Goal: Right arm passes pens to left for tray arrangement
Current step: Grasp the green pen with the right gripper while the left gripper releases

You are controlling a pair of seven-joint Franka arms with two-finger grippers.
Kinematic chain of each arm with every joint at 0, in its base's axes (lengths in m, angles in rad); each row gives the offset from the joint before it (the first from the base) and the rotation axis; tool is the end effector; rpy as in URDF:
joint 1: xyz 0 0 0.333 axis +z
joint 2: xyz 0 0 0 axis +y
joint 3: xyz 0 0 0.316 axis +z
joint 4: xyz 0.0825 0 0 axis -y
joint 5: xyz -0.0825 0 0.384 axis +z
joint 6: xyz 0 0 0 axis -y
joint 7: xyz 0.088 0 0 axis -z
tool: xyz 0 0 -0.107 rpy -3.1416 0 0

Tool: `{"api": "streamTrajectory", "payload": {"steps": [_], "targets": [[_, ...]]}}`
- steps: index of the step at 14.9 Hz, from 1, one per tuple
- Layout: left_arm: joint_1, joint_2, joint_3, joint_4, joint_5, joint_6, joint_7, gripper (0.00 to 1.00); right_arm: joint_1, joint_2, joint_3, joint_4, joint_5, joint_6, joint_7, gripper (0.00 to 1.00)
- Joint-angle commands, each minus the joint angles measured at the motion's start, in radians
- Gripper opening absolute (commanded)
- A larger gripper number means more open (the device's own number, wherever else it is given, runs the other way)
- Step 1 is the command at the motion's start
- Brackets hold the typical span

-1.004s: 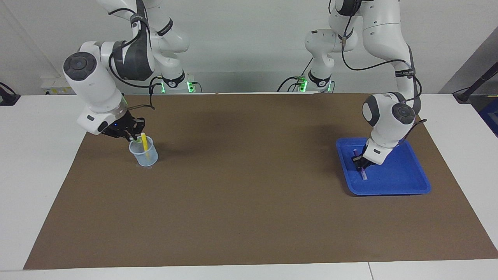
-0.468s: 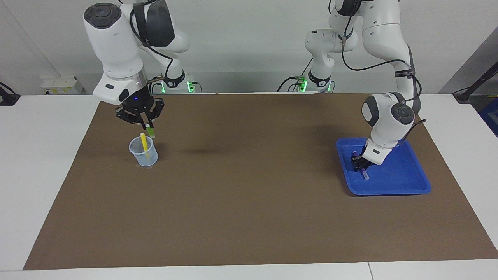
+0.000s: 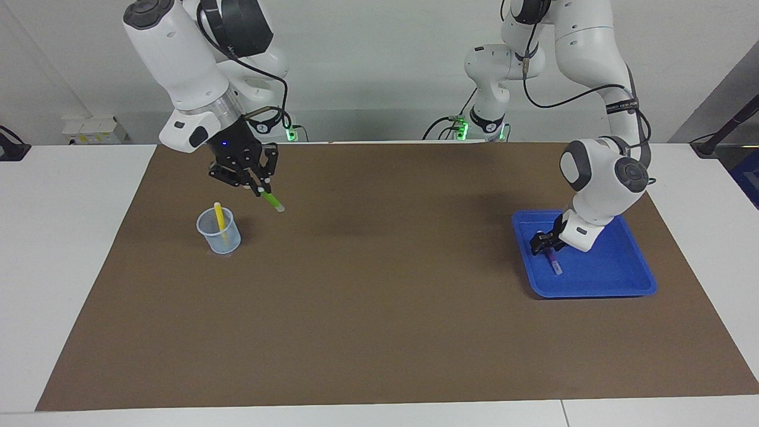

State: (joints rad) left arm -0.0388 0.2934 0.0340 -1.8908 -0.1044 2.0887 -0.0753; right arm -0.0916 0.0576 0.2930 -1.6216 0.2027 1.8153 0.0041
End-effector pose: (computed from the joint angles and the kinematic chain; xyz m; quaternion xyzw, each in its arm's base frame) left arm 0.6094 -0.0091 0.3434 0.9961 0.0626 -0.0490 0.0372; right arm 0.5781 0.1303 0.5935 -0.9886 -0.0793 -0.0573 0.1143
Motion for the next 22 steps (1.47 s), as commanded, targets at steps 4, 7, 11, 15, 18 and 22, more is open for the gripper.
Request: {"api": "streamTrajectory", "payload": {"steps": [4,7,11,15,18,22], "targets": [[0.022,-0.051,-0.003,0.139,-0.049,-0.251,-0.087,0.8,0.134,-0.018,0.012,-0.067,0.135,0.189,0.396,0.0],[0.013,-0.108,-0.006,0.188,-0.121,-0.364,-0.349,0.8,0.22,-0.056,0.012,-0.165,0.147,0.339,0.534,0.0],[0.002,-0.177,-0.016,0.185,-0.25,-0.394,-0.706,0.8,0.289,-0.093,0.012,-0.253,0.147,0.472,0.646,0.0],[-0.064,-0.224,-0.025,0.17,-0.296,-0.342,-1.084,0.8,0.37,-0.117,0.012,-0.369,0.182,0.677,0.729,0.0],[-0.107,-0.249,-0.025,0.145,-0.316,-0.259,-1.34,0.8,0.42,-0.105,0.012,-0.385,0.182,0.765,0.786,0.0],[-0.165,-0.287,-0.025,0.073,-0.42,-0.199,-1.457,0.8,0.443,-0.105,0.012,-0.389,0.184,0.786,0.787,0.0]]}}
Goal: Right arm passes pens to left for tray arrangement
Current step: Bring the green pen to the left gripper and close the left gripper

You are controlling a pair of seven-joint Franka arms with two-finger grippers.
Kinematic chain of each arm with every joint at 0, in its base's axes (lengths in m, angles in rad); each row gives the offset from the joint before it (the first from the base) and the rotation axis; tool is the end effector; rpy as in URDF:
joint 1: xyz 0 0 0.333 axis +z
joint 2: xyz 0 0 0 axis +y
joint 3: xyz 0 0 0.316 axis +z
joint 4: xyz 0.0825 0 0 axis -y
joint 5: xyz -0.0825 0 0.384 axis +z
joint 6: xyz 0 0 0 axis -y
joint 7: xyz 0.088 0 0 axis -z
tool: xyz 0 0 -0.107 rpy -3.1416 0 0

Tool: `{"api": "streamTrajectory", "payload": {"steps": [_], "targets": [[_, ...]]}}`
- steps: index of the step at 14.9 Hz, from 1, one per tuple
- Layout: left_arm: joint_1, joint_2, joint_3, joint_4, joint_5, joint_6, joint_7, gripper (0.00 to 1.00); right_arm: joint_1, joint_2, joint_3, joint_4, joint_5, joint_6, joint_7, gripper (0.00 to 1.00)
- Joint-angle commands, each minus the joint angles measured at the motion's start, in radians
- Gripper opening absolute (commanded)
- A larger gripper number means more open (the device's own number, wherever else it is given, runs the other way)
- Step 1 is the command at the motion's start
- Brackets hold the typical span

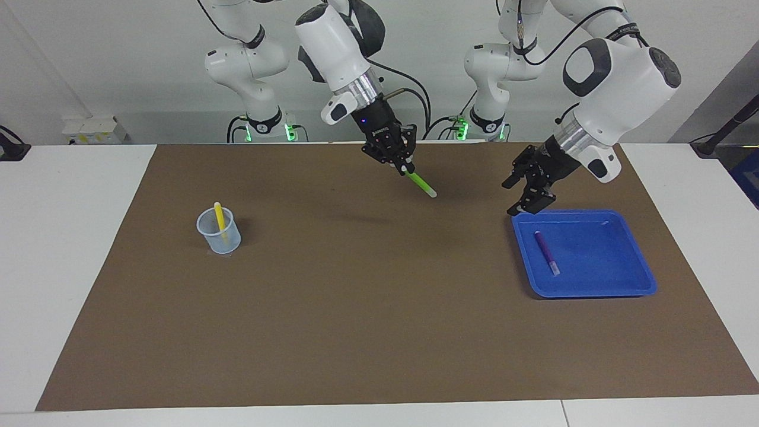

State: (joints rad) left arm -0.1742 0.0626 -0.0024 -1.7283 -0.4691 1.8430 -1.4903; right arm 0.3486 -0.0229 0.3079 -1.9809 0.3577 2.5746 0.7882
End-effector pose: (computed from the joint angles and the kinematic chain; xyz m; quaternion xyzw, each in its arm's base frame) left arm 0.5747 -0.1390 0.5460 0.7354 0.6385 -0.1499 0.1703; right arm 0.4744 0.3599 0.5442 -0.9288 0.1746 -0.1358 0.2973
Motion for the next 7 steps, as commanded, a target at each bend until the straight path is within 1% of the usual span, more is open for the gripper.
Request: {"api": "streamTrajectory", "payload": {"steps": [1,3,5,7], "targets": [[-0.043,-0.073,0.012,-0.126,-0.089,0.065,-0.045,0.8,0.007,-0.02,-0.003,-0.03,0.029,0.027,0.003,0.0],[-0.045,-0.11,0.012,-0.198,-0.176,0.091,-0.05,0.8,0.009,-0.012,-0.003,-0.03,0.03,0.048,0.003,0.0],[-0.074,-0.122,0.01,-0.223,-0.216,0.097,-0.05,0.83,0.01,-0.011,-0.001,-0.03,0.041,0.065,0.011,0.0],[-0.111,-0.138,0.01,-0.26,-0.273,0.143,-0.051,0.84,0.03,-0.009,-0.003,-0.029,0.049,0.072,0.013,0.0]]}}
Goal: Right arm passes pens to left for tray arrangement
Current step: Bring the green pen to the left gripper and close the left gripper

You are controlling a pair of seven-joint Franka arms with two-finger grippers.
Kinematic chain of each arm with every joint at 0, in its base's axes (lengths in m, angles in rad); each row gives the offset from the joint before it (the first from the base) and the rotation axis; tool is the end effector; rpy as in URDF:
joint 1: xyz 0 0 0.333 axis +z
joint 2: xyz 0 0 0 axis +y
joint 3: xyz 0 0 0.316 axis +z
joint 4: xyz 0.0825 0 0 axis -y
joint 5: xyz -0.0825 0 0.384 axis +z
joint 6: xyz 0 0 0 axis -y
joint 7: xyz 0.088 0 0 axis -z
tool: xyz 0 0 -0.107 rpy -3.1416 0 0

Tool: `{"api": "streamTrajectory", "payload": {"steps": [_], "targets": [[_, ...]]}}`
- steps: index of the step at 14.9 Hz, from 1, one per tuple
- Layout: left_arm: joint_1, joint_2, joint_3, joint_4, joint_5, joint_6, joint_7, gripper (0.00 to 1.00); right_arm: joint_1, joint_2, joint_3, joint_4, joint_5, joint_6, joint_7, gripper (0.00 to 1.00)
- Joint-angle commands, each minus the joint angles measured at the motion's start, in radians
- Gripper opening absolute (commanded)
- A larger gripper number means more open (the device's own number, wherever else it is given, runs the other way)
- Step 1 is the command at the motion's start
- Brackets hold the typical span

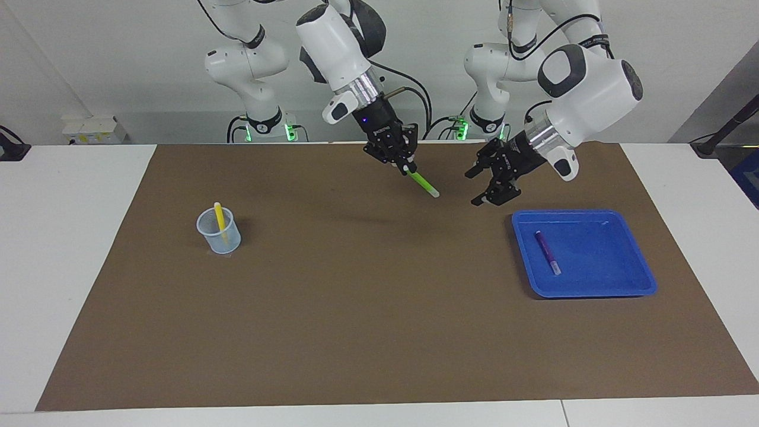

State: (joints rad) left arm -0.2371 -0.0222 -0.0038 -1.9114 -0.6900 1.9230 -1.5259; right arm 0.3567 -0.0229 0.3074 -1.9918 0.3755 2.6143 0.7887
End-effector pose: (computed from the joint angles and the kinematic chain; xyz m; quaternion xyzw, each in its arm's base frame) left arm 0.5357 -0.1775 0.5202 0.6866 0.6529 -0.2367 0.2149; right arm 0.4731 0.3617 0.5434 -0.9229 0.1800 -0.1419 0.3092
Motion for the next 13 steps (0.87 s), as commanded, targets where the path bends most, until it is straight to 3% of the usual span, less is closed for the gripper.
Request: {"api": "streamTrajectory", "payload": {"steps": [1,9,10,13], "targets": [[-0.068,-0.062,0.013,-0.096,-0.077,0.086,-0.022,0.84,0.024,-0.009,-0.002,-0.018,0.039,0.032,0.012,0.0],[-0.177,-0.093,0.011,-0.186,-0.095,0.217,-0.069,0.83,0.021,-0.005,-0.002,-0.018,0.045,0.032,0.003,0.0],[-0.194,-0.093,0.011,-0.19,-0.103,0.232,-0.069,0.8,0.021,-0.005,-0.002,-0.016,0.045,0.032,0.001,0.0],[-0.199,-0.093,0.013,-0.184,-0.103,0.231,-0.068,0.55,0.019,-0.005,-0.002,-0.016,0.045,0.03,-0.003,0.0]]}}
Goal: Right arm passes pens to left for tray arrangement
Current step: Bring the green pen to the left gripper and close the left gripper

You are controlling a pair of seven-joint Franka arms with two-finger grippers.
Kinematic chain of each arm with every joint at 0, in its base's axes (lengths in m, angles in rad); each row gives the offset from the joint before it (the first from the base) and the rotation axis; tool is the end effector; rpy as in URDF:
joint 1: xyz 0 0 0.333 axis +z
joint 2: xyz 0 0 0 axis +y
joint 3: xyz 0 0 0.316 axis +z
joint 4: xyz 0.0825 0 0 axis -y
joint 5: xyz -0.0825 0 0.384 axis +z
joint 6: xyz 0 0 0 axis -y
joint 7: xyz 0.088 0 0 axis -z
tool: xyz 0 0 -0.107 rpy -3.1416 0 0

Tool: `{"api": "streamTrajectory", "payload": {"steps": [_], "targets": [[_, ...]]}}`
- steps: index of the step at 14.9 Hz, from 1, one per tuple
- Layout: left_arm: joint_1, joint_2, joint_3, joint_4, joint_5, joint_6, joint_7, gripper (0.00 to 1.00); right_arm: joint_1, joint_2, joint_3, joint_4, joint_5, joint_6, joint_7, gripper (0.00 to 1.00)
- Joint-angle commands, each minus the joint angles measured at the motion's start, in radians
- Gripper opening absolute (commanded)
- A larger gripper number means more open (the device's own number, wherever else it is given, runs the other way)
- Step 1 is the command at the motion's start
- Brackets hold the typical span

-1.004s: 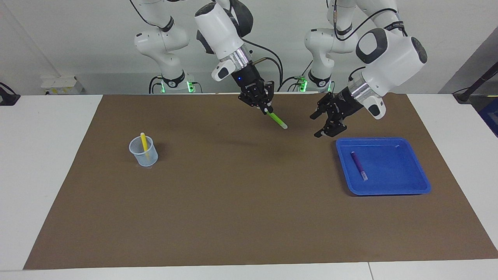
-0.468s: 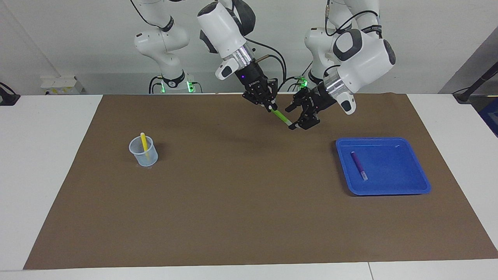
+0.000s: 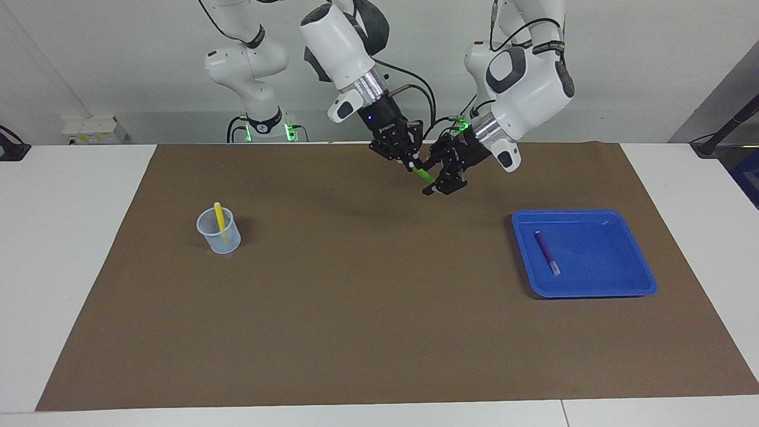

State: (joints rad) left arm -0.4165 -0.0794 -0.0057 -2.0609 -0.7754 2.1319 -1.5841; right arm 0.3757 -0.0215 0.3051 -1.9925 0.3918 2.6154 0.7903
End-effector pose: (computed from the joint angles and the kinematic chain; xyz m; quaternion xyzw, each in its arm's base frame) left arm 0.4893 -0.2535 0.4957 0.6749 0.6543 -0.2443 0.2383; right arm 0.4674 0.3693 0.5423 -0.9226 0.1786 -0.1343 0.3144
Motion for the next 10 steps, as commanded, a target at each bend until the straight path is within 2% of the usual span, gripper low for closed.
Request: {"api": "streamTrajectory", "payload": {"steps": [1,6,8,9,10], "targets": [[-0.015,-0.036,0.015,-0.028,-0.018,0.013,-0.005,0.38,0.0,-0.005,0.0,-0.014,0.029,0.031,-0.006,0.0],[-0.01,-0.049,0.018,-0.024,-0.016,-0.013,-0.004,0.26,-0.001,-0.003,0.0,-0.008,0.029,0.029,-0.009,0.0],[-0.01,-0.054,0.019,-0.021,-0.013,-0.021,-0.007,0.14,-0.001,-0.002,0.0,-0.006,0.029,0.029,-0.009,0.0],[-0.01,-0.054,0.019,-0.021,-0.008,-0.024,-0.008,0.0,-0.001,-0.002,0.0,-0.006,0.029,0.029,-0.009,0.0],[-0.011,-0.054,0.019,-0.019,-0.005,-0.027,-0.007,0.0,-0.003,-0.002,0.0,-0.006,0.029,0.029,-0.009,0.0]]}}
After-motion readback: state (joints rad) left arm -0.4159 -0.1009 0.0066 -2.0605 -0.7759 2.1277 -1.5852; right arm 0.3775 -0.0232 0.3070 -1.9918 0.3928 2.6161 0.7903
